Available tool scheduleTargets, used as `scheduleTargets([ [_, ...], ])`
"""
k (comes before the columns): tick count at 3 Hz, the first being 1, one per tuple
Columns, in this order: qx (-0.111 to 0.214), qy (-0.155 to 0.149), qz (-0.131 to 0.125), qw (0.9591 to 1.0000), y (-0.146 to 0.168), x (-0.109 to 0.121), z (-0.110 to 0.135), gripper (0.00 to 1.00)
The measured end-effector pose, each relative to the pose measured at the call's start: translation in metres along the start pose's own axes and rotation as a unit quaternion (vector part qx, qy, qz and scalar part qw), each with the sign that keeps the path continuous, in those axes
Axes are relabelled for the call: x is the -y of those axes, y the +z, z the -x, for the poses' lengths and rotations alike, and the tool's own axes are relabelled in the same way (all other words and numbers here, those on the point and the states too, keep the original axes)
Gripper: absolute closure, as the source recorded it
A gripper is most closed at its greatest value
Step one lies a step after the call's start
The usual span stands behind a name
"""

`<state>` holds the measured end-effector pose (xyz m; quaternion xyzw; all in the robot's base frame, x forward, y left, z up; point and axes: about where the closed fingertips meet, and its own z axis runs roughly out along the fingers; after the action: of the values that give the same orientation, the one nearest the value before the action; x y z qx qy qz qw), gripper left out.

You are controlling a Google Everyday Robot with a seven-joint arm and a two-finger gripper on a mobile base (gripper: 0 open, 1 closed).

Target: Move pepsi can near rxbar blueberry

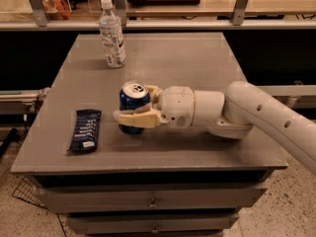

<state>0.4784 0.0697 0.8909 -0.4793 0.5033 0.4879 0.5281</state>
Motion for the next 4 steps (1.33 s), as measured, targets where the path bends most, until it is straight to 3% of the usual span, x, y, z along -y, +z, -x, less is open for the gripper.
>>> scheduleTargets([
  [1,-0.011,-0.004,0.015,0.9998,0.015,-0.006,-0.006,0.83],
  [2,-0.012,-0.010,0.031,0.9994,0.030,-0.013,-0.006,0.59],
  [3,-0.020,-0.018,0.045,0.9986,0.042,-0.019,-0.008,0.28],
  [4,-0.023,-0.024,0.052,0.9981,0.046,-0.021,-0.009,0.05],
])
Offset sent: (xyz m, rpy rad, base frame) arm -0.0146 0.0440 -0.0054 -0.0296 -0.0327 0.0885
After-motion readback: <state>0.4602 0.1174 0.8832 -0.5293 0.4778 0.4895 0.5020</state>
